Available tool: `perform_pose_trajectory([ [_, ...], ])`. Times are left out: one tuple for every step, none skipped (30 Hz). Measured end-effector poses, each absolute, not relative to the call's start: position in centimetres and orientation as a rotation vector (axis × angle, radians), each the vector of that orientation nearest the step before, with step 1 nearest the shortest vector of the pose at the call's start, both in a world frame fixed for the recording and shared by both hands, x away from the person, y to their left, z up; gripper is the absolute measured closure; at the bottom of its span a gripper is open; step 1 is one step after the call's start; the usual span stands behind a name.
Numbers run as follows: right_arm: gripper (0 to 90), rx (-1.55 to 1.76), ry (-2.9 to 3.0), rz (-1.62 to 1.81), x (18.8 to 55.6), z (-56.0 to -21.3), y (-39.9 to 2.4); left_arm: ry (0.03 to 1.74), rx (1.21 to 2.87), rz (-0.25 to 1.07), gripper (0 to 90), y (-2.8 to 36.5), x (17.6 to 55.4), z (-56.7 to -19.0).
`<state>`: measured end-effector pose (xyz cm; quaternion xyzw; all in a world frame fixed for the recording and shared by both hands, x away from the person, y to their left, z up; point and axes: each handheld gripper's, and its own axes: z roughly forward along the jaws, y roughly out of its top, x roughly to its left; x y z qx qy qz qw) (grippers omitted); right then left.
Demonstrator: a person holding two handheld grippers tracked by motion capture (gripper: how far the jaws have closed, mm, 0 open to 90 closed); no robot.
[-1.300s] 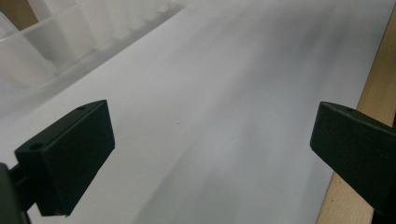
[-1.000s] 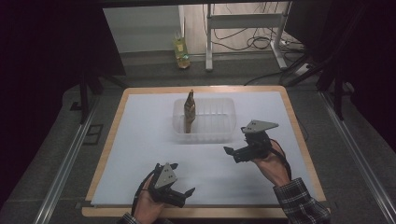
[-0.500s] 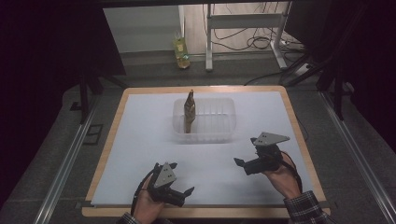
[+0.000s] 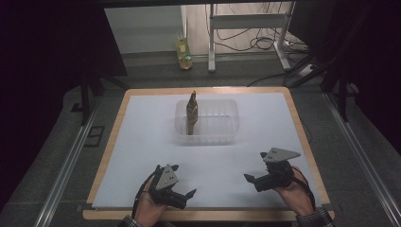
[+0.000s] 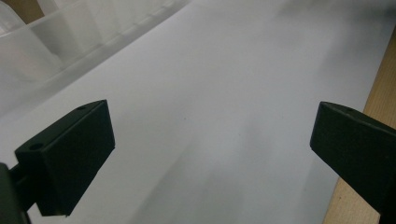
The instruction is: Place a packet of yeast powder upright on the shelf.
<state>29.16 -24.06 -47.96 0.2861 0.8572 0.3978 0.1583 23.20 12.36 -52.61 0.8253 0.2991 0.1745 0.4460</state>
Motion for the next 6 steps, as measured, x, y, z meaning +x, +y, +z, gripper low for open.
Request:
perform_pose_trajectory([
  [1.0, 0.820, 2.458, 1.123, 28.98, -48.29, -24.23, 0.743, 2.046, 0.433, 0.0, 12.37, 23.22, -52.62],
  [1.0, 0.822, 2.466, 1.109, 28.84, -48.56, -24.36, 0.744, 2.046, 0.433, 0.0, 12.37, 23.22, -52.62],
  [1.0, 0.824, 2.468, 1.100, 28.75, -48.75, -24.44, 0.743, 2.047, 0.432, 0.0, 12.36, 23.23, -52.61],
  [1.0, 0.822, 2.472, 1.081, 28.67, -49.01, -24.59, 0.742, 2.048, 0.433, 0.0, 12.35, 23.24, -52.59],
  [1.0, 0.822, 2.473, 1.073, 28.63, -49.11, -24.65, 0.741, 2.048, 0.435, 0.0, 12.32, 23.25, -52.56],
  [1.0, 0.819, 2.471, 1.067, 28.61, -49.20, -24.75, 0.741, 2.048, 0.435, 0.0, 12.32, 23.25, -52.56],
])
